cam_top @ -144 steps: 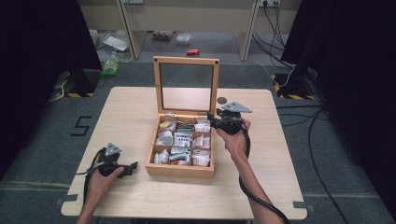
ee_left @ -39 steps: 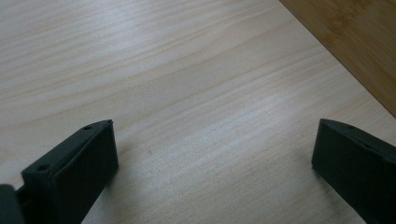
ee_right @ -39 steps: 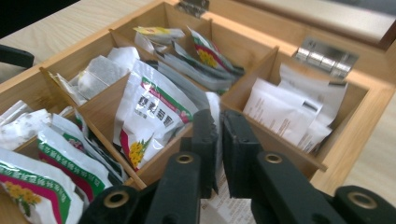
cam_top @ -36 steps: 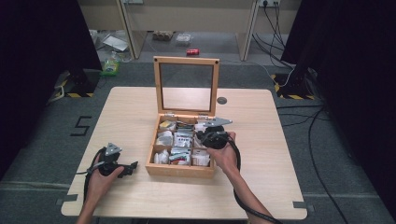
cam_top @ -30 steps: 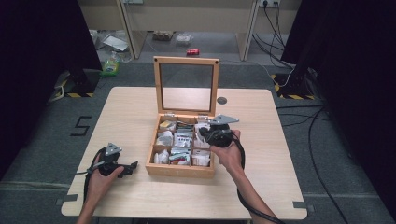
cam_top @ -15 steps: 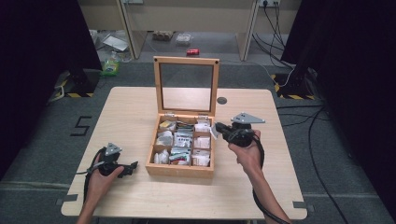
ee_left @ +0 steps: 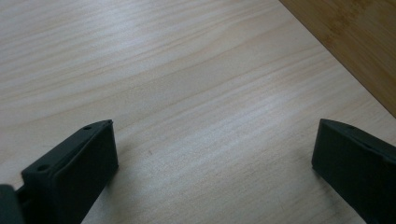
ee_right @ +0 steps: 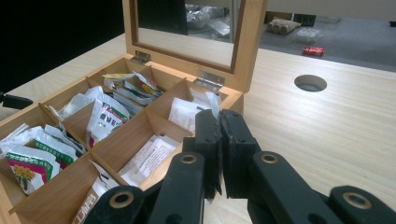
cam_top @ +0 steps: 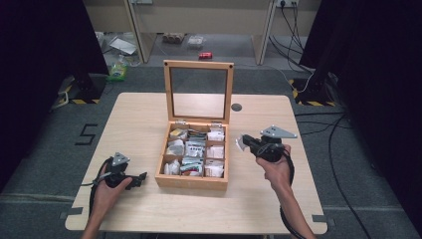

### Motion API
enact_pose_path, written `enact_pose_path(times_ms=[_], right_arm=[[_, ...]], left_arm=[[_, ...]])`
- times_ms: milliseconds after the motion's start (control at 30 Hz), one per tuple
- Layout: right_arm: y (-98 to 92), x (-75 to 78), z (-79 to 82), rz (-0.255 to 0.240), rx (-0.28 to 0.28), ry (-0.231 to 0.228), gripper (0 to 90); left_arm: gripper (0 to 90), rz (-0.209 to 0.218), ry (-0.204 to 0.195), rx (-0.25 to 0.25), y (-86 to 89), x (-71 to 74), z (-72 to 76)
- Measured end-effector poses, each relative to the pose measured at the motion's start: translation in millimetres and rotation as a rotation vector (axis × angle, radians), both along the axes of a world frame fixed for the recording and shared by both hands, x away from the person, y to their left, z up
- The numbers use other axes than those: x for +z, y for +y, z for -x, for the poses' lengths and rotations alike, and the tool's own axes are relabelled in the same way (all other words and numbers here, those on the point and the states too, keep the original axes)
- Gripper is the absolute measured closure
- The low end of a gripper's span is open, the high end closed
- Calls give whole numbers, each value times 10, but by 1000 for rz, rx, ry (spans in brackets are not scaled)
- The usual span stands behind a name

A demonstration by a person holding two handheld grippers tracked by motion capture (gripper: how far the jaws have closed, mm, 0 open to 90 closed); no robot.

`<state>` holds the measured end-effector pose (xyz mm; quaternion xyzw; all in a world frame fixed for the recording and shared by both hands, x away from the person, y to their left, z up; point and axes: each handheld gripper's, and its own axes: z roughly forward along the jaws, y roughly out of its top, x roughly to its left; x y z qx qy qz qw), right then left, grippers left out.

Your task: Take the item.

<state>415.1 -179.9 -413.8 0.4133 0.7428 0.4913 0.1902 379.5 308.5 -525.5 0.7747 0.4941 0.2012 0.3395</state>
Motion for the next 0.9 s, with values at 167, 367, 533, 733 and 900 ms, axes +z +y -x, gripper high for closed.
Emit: enact_pose_path(times_ms=[167, 367, 533, 733, 900], right_arm=[[-30, -42, -3, 6, -13, 1, 865], [-81, -167, -30, 24, -28, 25, 864], [-143, -251, -48, 29, -48, 44, 864], [-173, -365, -59, 47, -58, 69, 863], [-144, -443, -67, 62, -55, 86, 862]], left_arm=[[0, 0, 0, 0, 0, 0, 0], [0, 0, 0, -1, 1, 0, 0], [0, 0, 0, 0, 0, 0, 0], [0, 1, 0, 0, 0, 0, 0], [0, 0, 0, 0, 0, 0, 0]])
